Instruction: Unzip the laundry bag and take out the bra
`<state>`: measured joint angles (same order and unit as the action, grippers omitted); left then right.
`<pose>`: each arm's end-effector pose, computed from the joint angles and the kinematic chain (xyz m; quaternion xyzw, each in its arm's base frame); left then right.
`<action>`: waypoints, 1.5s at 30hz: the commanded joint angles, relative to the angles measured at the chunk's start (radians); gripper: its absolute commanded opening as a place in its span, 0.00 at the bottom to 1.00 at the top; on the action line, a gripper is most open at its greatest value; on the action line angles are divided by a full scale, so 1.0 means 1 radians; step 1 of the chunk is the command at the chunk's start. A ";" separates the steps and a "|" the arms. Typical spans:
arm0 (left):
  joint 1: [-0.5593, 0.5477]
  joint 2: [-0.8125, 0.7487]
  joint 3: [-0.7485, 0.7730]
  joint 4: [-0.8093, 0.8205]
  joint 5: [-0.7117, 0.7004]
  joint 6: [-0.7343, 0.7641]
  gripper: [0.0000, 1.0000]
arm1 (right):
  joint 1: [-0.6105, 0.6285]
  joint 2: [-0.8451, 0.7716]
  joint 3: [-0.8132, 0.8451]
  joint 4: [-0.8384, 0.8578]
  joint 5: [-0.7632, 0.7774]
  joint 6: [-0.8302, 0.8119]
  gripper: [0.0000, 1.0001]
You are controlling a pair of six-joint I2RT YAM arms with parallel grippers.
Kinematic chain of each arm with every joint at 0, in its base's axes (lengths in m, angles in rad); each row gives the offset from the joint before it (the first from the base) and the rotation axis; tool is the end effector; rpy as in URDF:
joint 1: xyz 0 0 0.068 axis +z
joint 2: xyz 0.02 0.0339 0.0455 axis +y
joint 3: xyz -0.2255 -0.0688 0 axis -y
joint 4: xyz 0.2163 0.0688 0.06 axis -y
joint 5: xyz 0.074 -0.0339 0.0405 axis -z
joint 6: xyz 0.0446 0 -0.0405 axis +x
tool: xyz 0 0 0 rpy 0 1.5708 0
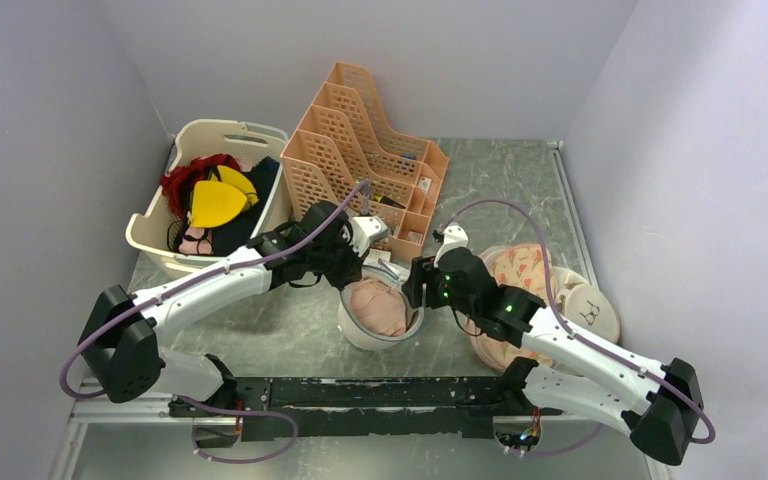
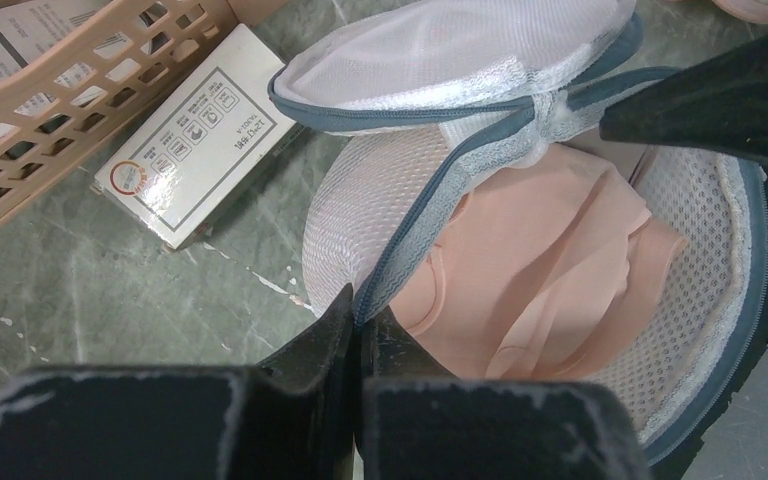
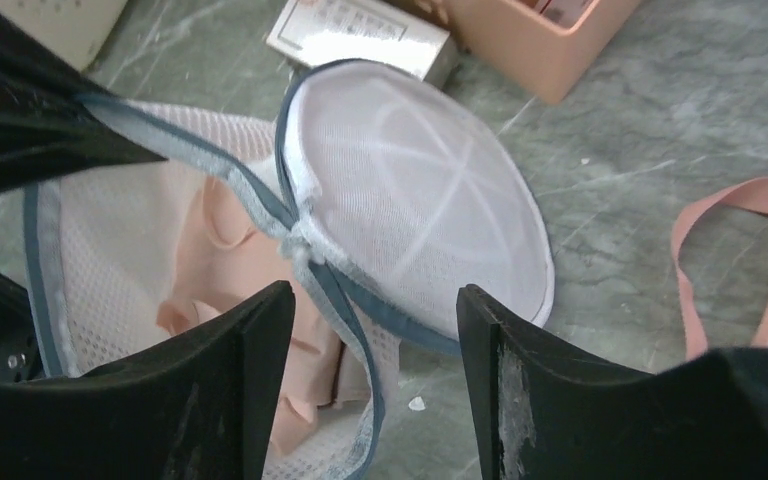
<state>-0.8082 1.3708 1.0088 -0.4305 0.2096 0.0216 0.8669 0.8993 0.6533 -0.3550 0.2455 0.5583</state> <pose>0.1876 -0.2098 0.2303 0.4072 0.8261 -0.2340 0.3114 0.1382 0.1461 0.2293 -0.0786 0.8764 0.2205 0.4209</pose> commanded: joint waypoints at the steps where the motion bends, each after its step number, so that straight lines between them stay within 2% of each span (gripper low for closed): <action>1: 0.007 0.001 0.024 0.016 -0.015 0.012 0.12 | -0.004 -0.006 -0.038 0.029 -0.096 -0.031 0.59; 5: 0.008 -0.002 0.025 0.013 -0.031 0.013 0.18 | -0.005 -0.015 -0.074 0.064 -0.117 -0.026 0.50; 9: 0.008 -0.029 0.017 0.021 -0.046 0.015 0.27 | -0.004 -0.021 -0.106 0.108 -0.123 -0.006 0.25; 11: 0.008 -0.068 0.007 0.037 -0.040 0.015 0.39 | -0.005 -0.023 -0.111 0.126 -0.133 -0.006 0.13; 12: 0.008 -0.090 0.000 0.047 -0.043 0.013 0.47 | -0.004 -0.026 -0.114 0.134 -0.137 -0.003 0.07; 15: -0.005 -0.158 -0.017 0.079 -0.094 -0.009 0.65 | -0.005 -0.042 -0.115 0.150 -0.141 0.002 0.00; 18: -0.051 -0.185 0.033 0.019 -0.180 -0.038 0.68 | -0.005 -0.068 -0.128 0.177 -0.158 0.013 0.00; 21: -0.091 -0.199 0.039 0.001 -0.185 -0.102 0.72 | -0.004 -0.070 -0.138 0.185 -0.166 0.014 0.00; 24: -0.155 -0.193 0.010 0.006 -0.164 -0.184 0.69 | -0.004 -0.056 -0.134 0.174 -0.157 0.003 0.00; 28: -0.247 -0.139 0.000 0.012 -0.204 -0.268 0.62 | -0.004 -0.057 -0.132 0.167 -0.156 -0.004 0.00; 30: -0.279 -0.093 0.018 -0.005 -0.230 -0.294 0.64 | -0.003 -0.066 -0.131 0.161 -0.152 -0.007 0.00; 45: -0.347 0.064 0.007 0.108 -0.275 -0.326 0.68 | -0.003 -0.111 -0.136 0.147 -0.164 -0.005 0.00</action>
<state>-1.1400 1.4078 1.0161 -0.3809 -0.0216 -0.2886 0.8650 0.8112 0.5247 -0.2226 0.0929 0.5602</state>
